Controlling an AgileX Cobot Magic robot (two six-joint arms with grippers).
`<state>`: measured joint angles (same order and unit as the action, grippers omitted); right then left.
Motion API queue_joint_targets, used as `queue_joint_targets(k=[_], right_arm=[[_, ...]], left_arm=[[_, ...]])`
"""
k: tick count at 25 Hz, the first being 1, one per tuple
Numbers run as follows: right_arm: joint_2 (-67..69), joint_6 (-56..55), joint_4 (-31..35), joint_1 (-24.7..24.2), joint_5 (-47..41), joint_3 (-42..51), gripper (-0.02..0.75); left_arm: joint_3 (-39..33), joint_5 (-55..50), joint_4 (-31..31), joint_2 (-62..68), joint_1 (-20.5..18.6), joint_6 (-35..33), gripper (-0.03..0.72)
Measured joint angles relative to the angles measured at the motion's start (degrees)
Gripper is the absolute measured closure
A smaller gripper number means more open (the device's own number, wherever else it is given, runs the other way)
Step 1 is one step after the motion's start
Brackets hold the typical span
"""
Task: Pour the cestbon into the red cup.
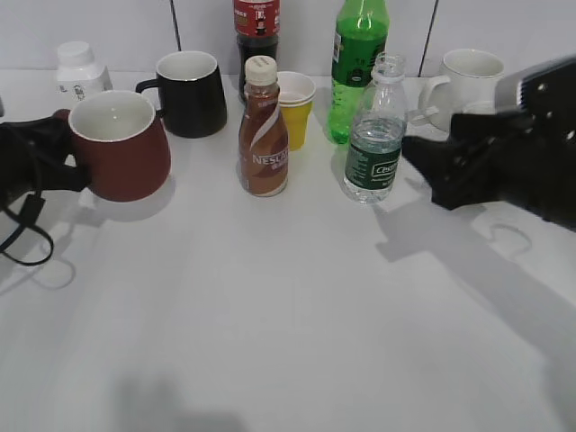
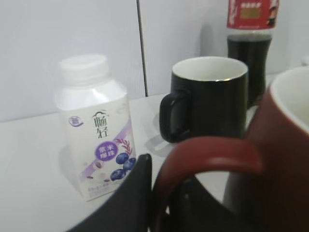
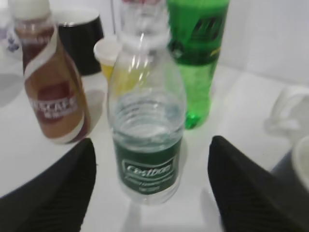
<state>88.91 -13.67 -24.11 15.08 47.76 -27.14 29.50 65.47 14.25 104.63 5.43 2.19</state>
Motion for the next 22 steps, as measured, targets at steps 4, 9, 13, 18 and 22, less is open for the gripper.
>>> queue_joint_targets(k=[4, 9, 13, 18, 22], right_arm=[[5.4, -1.1, -2.8, 0.0, 2.1, -2.3, 0.181], [12.4, -1.5, -4.2, 0.0, 2.9, -7.2, 0.181], [17.3, -1.7, -5.7, 0.0, 3.1, -10.8, 0.181], [22.1, -3.2, -8.1, 0.0, 3.4, -15.7, 0.181], [24.2, -3.5, -8.4, 0.0, 2.7, -19.3, 0.199]], left_arm=[[-4.2, 0.0, 0.7, -4.5, 0.0, 0.1, 0.626], [-8.3, 0.0, 2.7, -8.7, 0.0, 2.6, 0.626], [-9.3, -0.1, 7.6, -9.9, 0.0, 5.0, 0.626], [-9.3, -0.1, 14.8, -10.1, 0.0, 7.9, 0.626], [-9.3, -0.1, 18.7, -10.1, 0.4, 8.5, 0.626]])
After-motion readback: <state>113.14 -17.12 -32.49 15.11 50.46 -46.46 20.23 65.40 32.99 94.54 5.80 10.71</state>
